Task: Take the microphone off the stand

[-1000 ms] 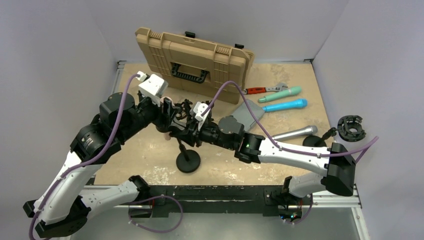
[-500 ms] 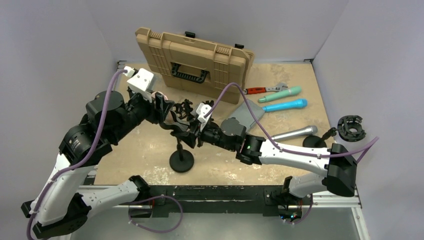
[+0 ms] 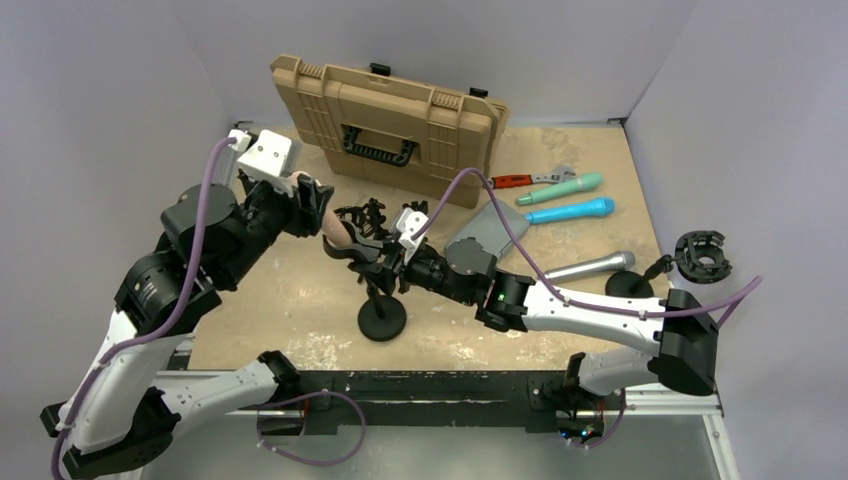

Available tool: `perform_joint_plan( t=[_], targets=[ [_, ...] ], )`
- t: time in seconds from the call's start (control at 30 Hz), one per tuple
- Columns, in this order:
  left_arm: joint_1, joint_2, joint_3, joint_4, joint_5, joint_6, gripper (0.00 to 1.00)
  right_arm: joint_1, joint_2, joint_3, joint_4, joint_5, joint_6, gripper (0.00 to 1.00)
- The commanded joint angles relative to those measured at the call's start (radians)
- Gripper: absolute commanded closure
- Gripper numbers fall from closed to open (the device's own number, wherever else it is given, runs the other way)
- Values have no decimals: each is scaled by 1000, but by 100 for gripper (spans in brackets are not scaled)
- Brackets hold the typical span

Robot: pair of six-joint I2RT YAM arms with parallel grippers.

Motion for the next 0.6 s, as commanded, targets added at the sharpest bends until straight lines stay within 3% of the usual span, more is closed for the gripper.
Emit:
perform_joint_plan(
  t=[0.0,0.07,0.2,0.33,0.57],
  targets=[
    [22,-81,6,106,153,124,100,-3,-24,13,-31,46,-25,100],
    [22,-67,32,91,188,119,100,-3,-10,25,-34,46,-26,100],
    [22,-36,87,85,-85,163,100,-3,1,27,-37,38,-29,100],
    [21,16,187,111,-265,293,100,-3,-7,2,-30,31,-27,100],
    [22,44,271,165,-267,378,100,-2,-34,-23,-37,39,-20,100]
  ],
)
